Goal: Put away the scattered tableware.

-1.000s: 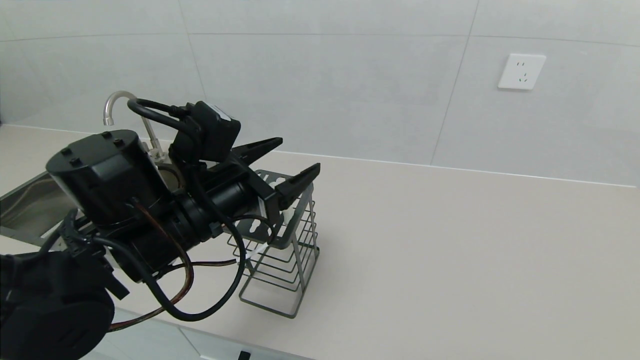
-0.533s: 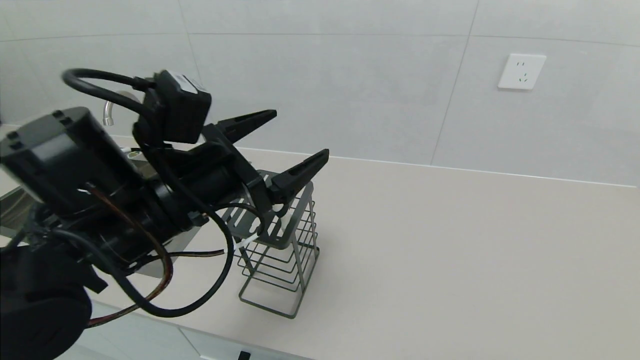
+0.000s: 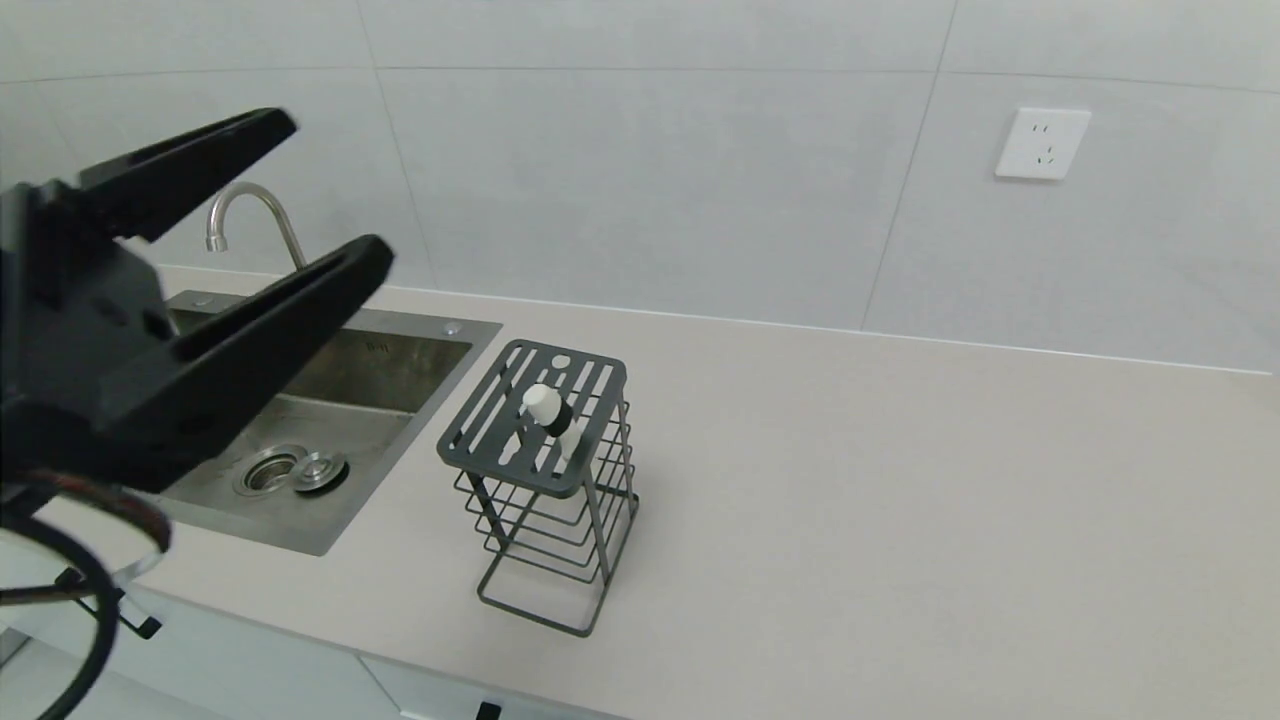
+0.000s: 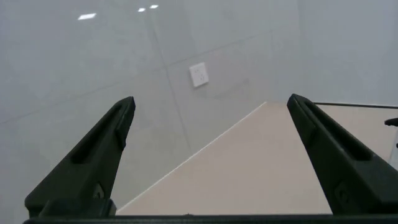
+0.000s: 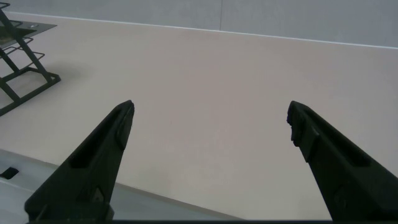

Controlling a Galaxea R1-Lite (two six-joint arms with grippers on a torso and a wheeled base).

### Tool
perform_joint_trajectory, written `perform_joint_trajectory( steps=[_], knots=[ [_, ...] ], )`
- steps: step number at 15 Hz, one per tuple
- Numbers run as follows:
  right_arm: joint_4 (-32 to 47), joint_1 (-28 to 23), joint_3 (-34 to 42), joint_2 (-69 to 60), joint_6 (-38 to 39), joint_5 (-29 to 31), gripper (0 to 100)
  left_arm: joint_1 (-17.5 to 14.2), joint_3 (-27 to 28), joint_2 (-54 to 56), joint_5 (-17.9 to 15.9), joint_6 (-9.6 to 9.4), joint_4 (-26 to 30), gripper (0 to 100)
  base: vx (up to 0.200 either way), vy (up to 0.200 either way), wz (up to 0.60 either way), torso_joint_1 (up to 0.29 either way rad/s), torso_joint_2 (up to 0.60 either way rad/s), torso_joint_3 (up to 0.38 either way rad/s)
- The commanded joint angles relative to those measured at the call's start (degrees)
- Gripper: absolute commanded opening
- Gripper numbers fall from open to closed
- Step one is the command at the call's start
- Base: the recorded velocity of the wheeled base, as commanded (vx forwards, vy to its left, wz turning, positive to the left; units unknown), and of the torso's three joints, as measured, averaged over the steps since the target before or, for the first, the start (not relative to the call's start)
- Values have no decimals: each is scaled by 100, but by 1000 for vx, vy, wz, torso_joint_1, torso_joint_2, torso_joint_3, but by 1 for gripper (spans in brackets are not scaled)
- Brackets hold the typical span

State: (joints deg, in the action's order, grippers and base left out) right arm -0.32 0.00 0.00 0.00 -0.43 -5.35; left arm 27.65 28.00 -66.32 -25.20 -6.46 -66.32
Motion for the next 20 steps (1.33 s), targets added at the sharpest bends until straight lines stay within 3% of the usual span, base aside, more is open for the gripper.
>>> perform_joint_trajectory(
  steps=[1,3,4,5,6,7,8,10,12,14,15,16,17,20],
  knots=[
    [-3,0,0,9,-1,-1,100,-1069,-1271,1692,437,84,66,100,0,0,0,0,0,0],
    [-3,0,0,9,-1,-1,100,-2194,-2677,3090,428,391,207,100,0,0,0,0,0,0],
    [-3,0,0,9,-1,-1,100,-2378,-2800,3494,428,409,391,100,0,0,0,0,0,0],
    [-3,0,0,9,-1,-1,100,-2607,-2774,4206,410,462,1209,100,0,0,0,0,0,0],
    [-3,0,0,9,-1,-1,100,-2686,-2765,5313,402,532,2325,100,0,0,0,0,0,0],
    [-3,0,0,9,-1,-1,100,-2703,-2774,6227,393,470,3766,100,0,0,0,0,0,0],
    [-3,0,0,9,-1,-1,100,-2738,-2765,6632,384,462,4628,100,0,0,0,0,0,0],
    [-3,0,0,9,-1,-1,100,-2756,-2791,6632,349,479,4777,100,0,0,0,0,0,0],
    [-3,0,0,9,-1,-1,100,-2765,-2791,6632,481,119,6219,100,0,0,0,0,0,0],
    [-3,0,0,9,-1,-1,100,-2765,-2783,6632,1210,66,6350,100,0,0,0,0,0,0],
    [-3,0,0,9,-1,-1,100,-2765,-2783,6632,1606,-83,6359,100,0,0,0,0,0,0],
    [-3,0,0,9,-1,-1,100,-2765,-2791,6632,1896,-4,6509,100,0,0,0,0,0,0],
    [-3,0,0,9,-1,-1,100,-2765,-2791,6632,2362,224,6623,100,0,0,0,0,0,0],
    [-3,0,0,9,-1,-1,100,-2756,-2791,6632,2362,470,6640,100,0,0,0,0,0,0]
  ],
)
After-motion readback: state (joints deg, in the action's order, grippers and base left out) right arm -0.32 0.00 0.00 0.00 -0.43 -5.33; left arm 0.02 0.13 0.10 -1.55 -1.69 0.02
